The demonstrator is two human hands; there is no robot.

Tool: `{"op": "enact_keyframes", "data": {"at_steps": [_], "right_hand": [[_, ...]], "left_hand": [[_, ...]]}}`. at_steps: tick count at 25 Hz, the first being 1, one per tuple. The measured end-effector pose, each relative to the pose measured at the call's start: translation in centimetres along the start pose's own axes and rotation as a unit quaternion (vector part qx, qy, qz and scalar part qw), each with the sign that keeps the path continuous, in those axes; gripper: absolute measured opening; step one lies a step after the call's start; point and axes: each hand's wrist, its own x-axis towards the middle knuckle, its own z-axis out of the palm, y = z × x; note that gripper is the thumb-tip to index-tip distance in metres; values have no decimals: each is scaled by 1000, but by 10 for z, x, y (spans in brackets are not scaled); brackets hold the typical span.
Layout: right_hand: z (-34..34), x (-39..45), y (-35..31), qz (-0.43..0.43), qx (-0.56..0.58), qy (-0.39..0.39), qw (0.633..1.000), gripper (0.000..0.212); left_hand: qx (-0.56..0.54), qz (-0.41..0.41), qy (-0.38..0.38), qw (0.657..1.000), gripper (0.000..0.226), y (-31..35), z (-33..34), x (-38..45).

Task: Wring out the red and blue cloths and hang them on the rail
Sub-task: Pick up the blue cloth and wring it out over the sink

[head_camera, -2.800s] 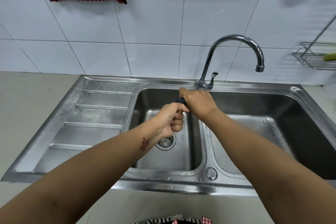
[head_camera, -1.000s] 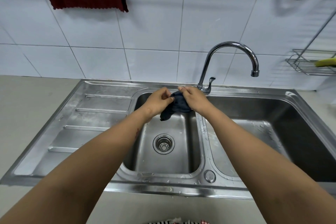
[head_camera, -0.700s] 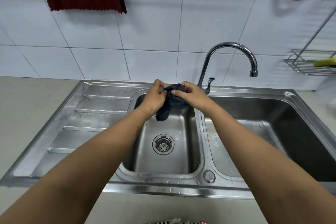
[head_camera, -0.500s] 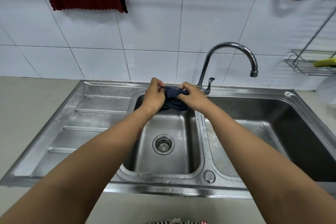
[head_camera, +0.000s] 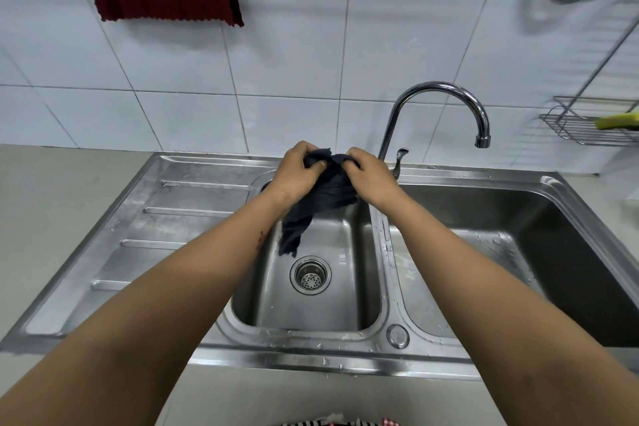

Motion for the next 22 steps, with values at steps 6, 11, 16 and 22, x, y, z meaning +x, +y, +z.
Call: {"op": "enact_keyframes", "data": {"at_steps": [6, 11, 16, 22], "right_hand": [[-4, -1, 0, 9, 121, 2, 993, 28], [-5, -1, 10, 17, 121, -46, 991, 26], [-4, -8, 28, 24, 93, -65, 993, 17], [-4, -7, 45, 49, 64, -108, 991, 16]], "left_hand": [[-101, -46, -56, 992, 14, 8, -14, 1], [-131, -57, 45, 989, 13, -1, -19, 7], [-117, -46, 116, 985, 13, 3, -30, 11], [-34, -1, 168, 985, 14, 3, -44, 17]]}}
